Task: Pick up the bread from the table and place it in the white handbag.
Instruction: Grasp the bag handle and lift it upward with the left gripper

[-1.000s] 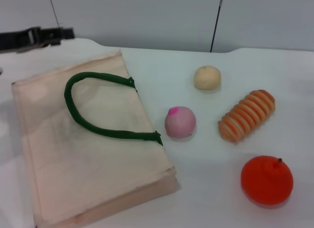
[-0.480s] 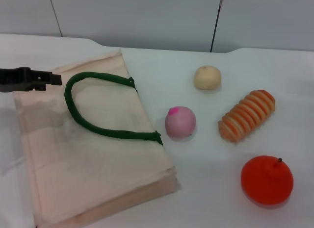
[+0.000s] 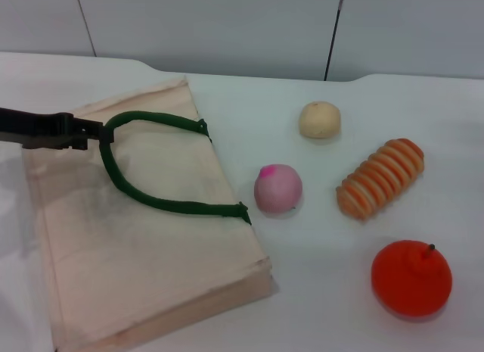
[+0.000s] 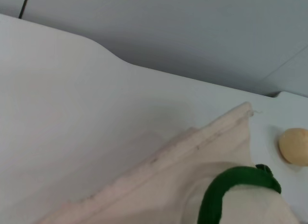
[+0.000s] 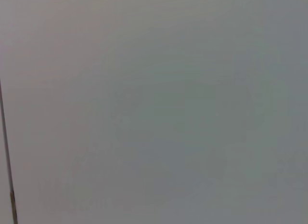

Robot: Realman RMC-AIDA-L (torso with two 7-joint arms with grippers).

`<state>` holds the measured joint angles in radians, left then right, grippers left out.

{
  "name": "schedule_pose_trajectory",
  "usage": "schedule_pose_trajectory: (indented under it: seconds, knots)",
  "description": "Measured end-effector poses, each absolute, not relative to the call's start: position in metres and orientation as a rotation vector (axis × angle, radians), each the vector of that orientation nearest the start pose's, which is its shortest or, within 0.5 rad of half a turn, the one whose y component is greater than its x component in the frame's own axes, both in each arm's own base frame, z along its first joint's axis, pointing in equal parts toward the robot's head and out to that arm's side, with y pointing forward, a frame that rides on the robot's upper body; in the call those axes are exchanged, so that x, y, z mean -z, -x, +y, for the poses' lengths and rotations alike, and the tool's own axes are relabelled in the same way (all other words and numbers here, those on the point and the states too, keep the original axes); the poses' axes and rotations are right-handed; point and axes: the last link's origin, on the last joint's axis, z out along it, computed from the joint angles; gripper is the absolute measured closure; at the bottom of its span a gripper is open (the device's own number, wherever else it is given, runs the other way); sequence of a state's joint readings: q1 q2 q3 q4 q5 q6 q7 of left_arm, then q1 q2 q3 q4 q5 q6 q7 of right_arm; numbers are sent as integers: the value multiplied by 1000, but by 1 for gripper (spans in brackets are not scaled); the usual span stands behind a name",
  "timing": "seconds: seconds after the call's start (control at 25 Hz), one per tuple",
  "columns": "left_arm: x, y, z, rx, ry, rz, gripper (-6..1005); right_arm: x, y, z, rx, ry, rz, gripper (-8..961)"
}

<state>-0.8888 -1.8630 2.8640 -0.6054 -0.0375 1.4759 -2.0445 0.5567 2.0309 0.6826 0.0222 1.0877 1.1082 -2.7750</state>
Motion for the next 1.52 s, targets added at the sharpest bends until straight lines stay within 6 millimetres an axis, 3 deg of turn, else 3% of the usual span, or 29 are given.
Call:
schedule_pose_trajectory:
  seconds: [0.96,1.36,1.52]
  knots:
    - [-71,314,408,380,2110,-1613,318,-24,-337,367,-761,1527,656,78]
    - [-61,314,409,366,2111,-1617,406,-24,-338,367,-757,1526,658,77]
    - [-61,312,410,396,2111,-1603,610,-24,-339,367,-753,1526,660,77]
